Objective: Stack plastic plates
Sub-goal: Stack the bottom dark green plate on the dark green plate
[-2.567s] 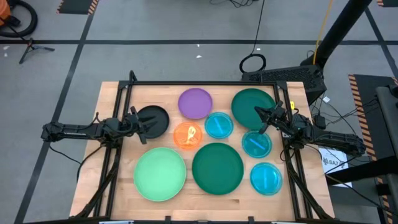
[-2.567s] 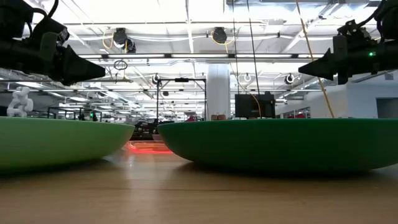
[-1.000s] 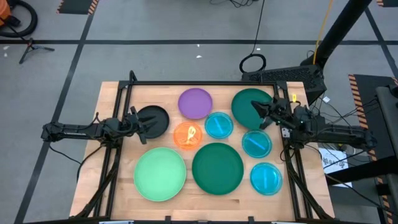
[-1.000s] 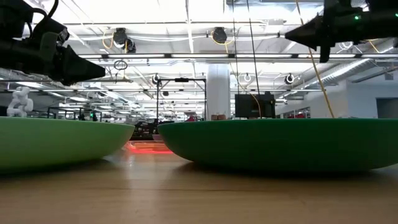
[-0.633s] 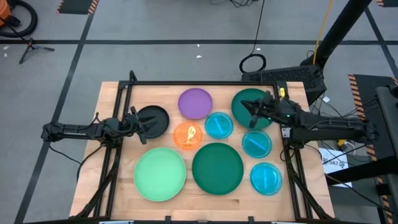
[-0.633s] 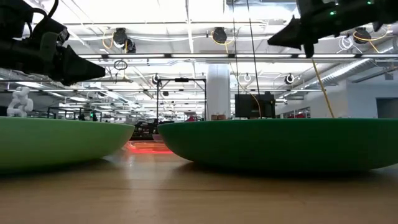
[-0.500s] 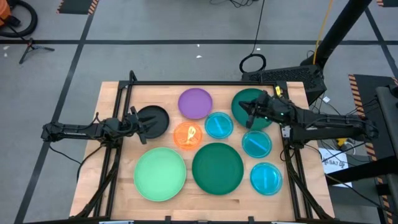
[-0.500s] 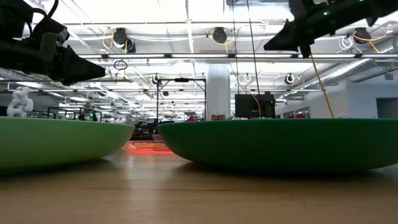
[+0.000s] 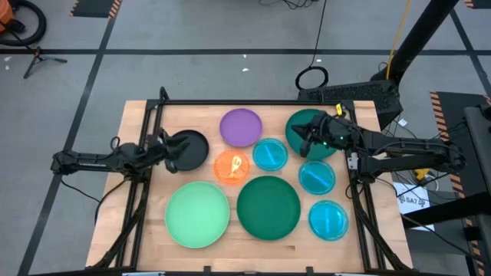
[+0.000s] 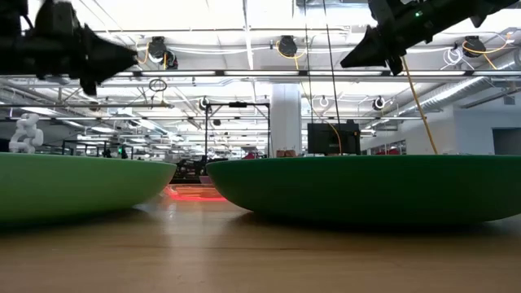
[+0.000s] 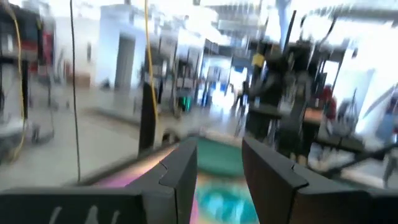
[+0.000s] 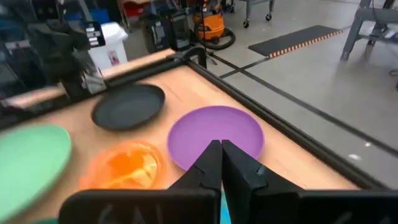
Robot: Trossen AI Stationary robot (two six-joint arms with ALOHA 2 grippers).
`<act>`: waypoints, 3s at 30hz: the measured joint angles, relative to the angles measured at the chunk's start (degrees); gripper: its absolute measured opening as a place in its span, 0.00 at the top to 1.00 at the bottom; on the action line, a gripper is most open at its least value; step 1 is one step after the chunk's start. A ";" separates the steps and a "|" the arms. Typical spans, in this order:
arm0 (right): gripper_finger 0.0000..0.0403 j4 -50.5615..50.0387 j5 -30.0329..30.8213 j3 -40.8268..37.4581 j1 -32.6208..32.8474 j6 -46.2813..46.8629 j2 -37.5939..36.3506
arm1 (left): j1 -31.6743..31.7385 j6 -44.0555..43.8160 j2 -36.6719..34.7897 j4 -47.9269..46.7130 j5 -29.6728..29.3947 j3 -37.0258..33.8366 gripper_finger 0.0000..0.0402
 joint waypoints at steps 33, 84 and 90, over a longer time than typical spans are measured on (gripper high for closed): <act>1.00 -28.37 -31.09 17.44 7.40 -0.69 28.96 | 0.01 6.90 0.00 8.18 -0.44 7.58 0.67; 0.61 -27.86 -16.20 17.42 14.42 7.69 44.04 | 0.00 11.75 0.00 4.34 -0.61 7.58 0.67; 0.61 -28.11 -17.81 17.42 14.58 8.70 48.39 | 0.00 11.49 0.00 4.35 -0.96 7.58 0.67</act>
